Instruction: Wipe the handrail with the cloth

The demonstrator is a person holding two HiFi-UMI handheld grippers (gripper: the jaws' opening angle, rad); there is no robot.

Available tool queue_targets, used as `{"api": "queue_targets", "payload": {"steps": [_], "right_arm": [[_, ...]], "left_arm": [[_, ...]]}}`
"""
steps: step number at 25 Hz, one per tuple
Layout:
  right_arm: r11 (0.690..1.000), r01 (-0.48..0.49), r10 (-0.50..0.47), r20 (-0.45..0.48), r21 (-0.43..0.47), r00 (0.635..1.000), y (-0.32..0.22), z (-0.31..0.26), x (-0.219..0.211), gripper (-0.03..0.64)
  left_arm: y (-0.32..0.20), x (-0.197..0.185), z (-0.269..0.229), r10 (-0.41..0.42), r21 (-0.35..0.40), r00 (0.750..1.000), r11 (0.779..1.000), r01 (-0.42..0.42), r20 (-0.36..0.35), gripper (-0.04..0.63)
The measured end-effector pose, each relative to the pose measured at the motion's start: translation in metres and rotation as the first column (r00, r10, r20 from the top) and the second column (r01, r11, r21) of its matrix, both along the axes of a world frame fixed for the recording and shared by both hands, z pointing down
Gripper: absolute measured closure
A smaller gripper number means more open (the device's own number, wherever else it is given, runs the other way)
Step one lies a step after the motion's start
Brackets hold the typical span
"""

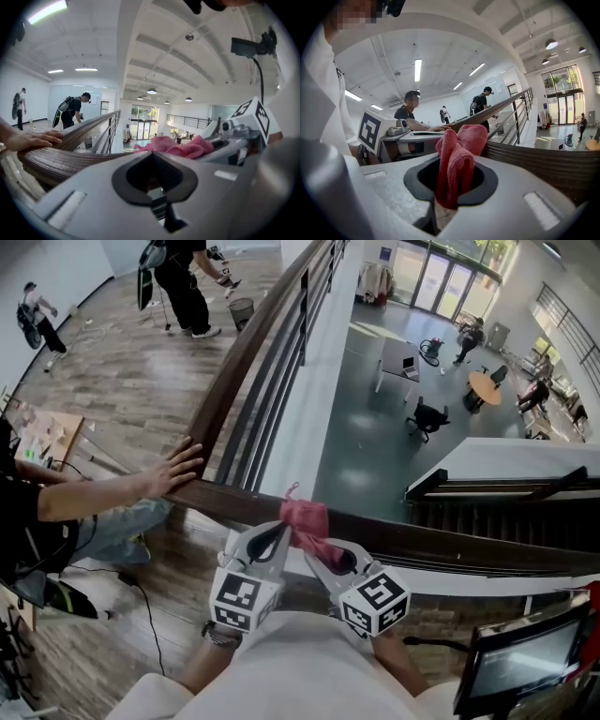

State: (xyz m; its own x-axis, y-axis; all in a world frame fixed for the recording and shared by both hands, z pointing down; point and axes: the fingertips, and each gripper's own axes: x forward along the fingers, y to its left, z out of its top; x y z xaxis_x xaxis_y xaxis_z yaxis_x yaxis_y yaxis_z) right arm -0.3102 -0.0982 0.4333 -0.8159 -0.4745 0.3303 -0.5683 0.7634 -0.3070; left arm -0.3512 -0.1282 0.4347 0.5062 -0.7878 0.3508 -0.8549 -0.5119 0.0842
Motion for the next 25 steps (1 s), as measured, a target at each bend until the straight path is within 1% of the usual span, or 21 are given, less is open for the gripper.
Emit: {"api": "queue_targets", "payload": {"steps": [6,16,20,25], "right_arm": [[1.0,-0.012,0.012,0.004,-0.003,1.0,-0.002,0.001,0.005,0.555],[1.0,-0.026,0.026,0.007,-0.006,1.0,-0.003,0.001,0.01,0.555],[0.999,-0.031,0.031,0.007,-0.008,0.999,-0.003,0.002,0.013,0.555],[0.999,-0.037,0.037,0.009,-0.008,0.999,-0.002,0.003,0.017,0.555]], "left_arm": [[-0.003,0.005,0.001,0.01,-0.004,1.0,1.0,-0.01,-0.009,0.589],[-0.004,0.012,0.0,0.032,-0.005,0.999,0.999,-0.032,0.005,0.589],[-0.006,0.016,-0.003,0.037,0.013,0.999,0.999,-0.037,-0.003,0.589],[-0.004,0.02,0.0,0.045,-0.004,0.999,0.999,-0.045,0.007,0.589]]}}
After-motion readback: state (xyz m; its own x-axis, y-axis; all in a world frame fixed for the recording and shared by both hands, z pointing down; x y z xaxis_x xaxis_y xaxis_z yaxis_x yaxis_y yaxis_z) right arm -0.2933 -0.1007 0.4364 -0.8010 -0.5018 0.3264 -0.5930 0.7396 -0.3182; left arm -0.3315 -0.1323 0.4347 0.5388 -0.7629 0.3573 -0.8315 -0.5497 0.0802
